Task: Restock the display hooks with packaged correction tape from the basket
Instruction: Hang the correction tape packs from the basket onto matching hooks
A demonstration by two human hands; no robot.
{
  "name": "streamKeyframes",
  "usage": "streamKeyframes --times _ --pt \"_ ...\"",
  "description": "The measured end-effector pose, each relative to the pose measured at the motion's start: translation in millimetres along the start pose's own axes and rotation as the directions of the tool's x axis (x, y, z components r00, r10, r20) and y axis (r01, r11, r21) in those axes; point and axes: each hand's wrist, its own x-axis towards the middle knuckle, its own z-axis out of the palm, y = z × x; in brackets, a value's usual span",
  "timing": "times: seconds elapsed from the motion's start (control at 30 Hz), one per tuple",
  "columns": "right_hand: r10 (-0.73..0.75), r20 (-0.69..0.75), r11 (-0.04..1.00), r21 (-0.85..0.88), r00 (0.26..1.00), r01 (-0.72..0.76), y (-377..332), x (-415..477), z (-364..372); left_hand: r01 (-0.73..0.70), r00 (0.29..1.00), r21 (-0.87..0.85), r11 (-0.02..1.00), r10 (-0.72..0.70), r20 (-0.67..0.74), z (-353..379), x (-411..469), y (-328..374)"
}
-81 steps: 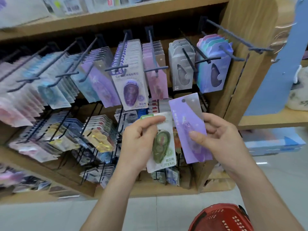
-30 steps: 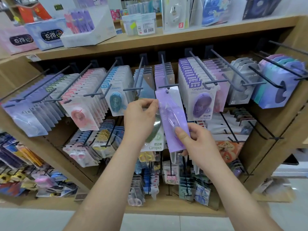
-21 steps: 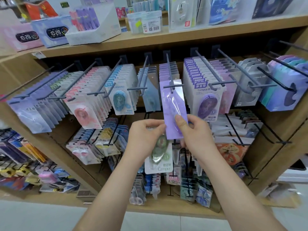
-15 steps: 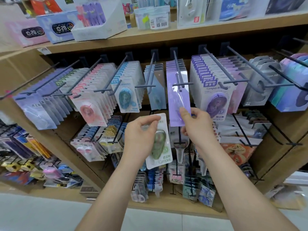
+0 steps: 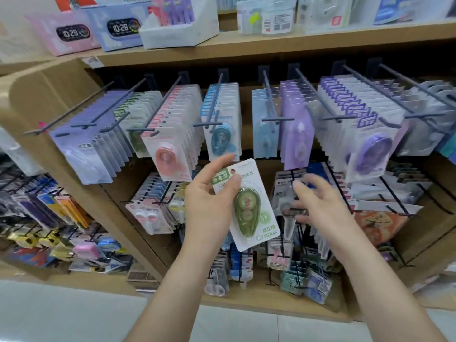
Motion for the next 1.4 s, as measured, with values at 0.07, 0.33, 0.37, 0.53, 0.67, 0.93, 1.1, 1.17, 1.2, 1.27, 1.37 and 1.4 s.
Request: streamKeyframes --times 0.07,0.33,0.37,0.53,0.67,0.93,1.1,1.17,1.2,1.27,1.37,1.4 --pt "-0.009 0.386 1.000 0.009 0.922 0.006 -15 -27 8 0.021 1.000 -0.037 0.999 -0.021 -0.005 -10 1 1" --pt "-0.127 0.402 0.992 0.073 0.907 0.107 -27 -29 53 -0.001 0.979 -0.114 0.994 -0.022 -0.202 -59 7 3" --pt "-0.150 0.350 0.985 0.131 0.925 0.110 -29 -26 58 -0.001 0.973 -0.103 0.995 -0.023 -0.230 -68 8 2" --pt "-0.181 0.192 0.895 0.438 0.965 0.081 -42 -10 91 0.061 0.947 -0.028 0.998 -0.067 -0.315 -100 4 -11" --pt "-0.153 0.222 0.846 0.533 0.963 0.012 -43 4 106 0.119 0.925 0.014 0.993 -0.106 -0.365 -107 -5 -19" --pt "-0.259 0.570 0.962 0.077 0.780 0.263 -35 13 118 -0.002 0.883 0.031 1.000 0.016 -0.469 -121 26 9" --pt "-0.188 0.661 0.973 0.026 0.726 0.229 -52 4 158 -0.020 0.888 0.070 0.997 0.050 -0.456 -141 55 28" --pt "-0.170 0.662 0.985 0.085 0.730 0.153 -59 1 177 -0.020 0.900 0.060 0.998 0.044 -0.434 -153 68 32" --pt "-0.172 0.662 0.985 0.112 0.729 0.131 -62 -2 187 -0.022 0.906 0.066 0.998 0.048 -0.420 -159 74 33" --pt "-0.193 0.648 0.979 0.179 0.737 0.099 -68 -6 207 -0.031 0.919 0.057 0.998 0.051 -0.390 -170 85 33" --pt "-0.204 0.543 0.944 0.330 0.815 0.017 -76 -11 237 -0.022 0.948 -0.005 1.000 0.020 -0.318 -186 101 30" --pt "-0.203 0.488 0.929 0.369 0.849 0.010 -78 -11 247 -0.028 0.960 -0.012 1.000 0.024 -0.278 -192 107 30"
